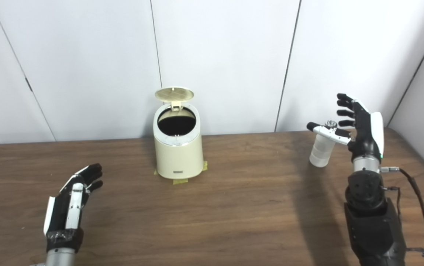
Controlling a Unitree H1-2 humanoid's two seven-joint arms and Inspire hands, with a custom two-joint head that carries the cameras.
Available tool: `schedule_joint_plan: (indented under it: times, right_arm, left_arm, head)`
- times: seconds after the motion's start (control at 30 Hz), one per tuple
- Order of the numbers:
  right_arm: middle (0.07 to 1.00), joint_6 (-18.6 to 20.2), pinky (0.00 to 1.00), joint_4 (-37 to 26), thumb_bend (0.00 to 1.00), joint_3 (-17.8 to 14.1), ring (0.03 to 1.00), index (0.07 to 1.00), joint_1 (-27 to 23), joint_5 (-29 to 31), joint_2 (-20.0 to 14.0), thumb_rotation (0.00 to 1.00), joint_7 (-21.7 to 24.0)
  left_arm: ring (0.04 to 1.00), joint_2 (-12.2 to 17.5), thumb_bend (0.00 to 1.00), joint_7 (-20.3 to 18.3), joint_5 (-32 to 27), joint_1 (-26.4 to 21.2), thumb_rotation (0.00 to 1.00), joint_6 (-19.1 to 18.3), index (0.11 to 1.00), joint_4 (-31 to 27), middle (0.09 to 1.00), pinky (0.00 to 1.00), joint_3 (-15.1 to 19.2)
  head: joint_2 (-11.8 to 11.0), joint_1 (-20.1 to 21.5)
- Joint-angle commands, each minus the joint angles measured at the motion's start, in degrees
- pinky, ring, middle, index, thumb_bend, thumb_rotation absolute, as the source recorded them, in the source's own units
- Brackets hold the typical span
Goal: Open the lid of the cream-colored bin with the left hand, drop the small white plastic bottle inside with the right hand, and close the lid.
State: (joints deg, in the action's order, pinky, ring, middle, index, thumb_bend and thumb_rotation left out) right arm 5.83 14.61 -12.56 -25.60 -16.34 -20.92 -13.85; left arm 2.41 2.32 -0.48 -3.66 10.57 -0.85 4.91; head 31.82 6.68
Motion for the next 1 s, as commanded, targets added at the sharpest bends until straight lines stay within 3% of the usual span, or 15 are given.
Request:
schedule_joint_plan:
  times: [0.0,0.33,0.53,0.7,0.8,0.97]
  right_arm:
    - [0.765,-2.79,0.59,0.28,0.90,0.15,0.713,0.778,-1.89,-0.44,-1.87,0.31,-1.21]
    - [0.778,-9.28,0.66,9.93,0.98,0.39,0.753,0.794,-2.64,1.95,-2.86,0.40,-1.68]
    - [0.779,-13.60,0.68,14.96,0.98,1.18,0.761,0.794,-3.53,3.28,-3.34,0.38,-1.75]
    - [0.793,-15.17,0.70,17.18,0.97,2.15,0.771,0.808,-4.32,3.69,-3.40,0.38,-1.72]
    - [0.802,-15.85,0.70,18.81,0.93,2.77,0.776,0.809,-5.03,3.42,-3.11,0.32,-2.25]
    - [0.800,-16.44,0.68,21.38,0.96,3.90,0.767,0.809,-5.75,3.06,-2.81,0.39,-2.92]
  left_arm:
    - [0.836,0.42,0.18,-0.27,-0.53,-0.15,0.82,0.88,0.774,-0.94,0.814,0.80,0.10]
    - [0.825,0.50,0.17,-0.30,-0.73,0.57,0.80,0.66,0.765,-2.39,0.807,0.80,0.48]
    - [0.829,0.60,0.18,-0.51,-1.38,1.01,0.82,-0.12,0.775,-3.32,0.809,0.81,0.69]
    - [0.832,0.95,0.20,-0.80,-1.83,1.49,0.82,-0.13,0.780,-4.46,0.816,0.81,0.87]
    - [0.837,1.24,0.21,-0.77,-2.13,1.91,0.83,-0.15,0.777,-5.27,0.817,0.81,1.20]
    - [0.833,1.70,0.22,-0.68,-2.20,2.44,0.82,-0.62,0.771,-6.56,0.812,0.81,1.85]
  head:
    - [0.05,-0.01]
    - [-0.03,-0.28]
    - [-0.11,-0.84]
    - [-0.10,-1.31]
    - [0.07,-1.52]
    - [0.37,-1.86]
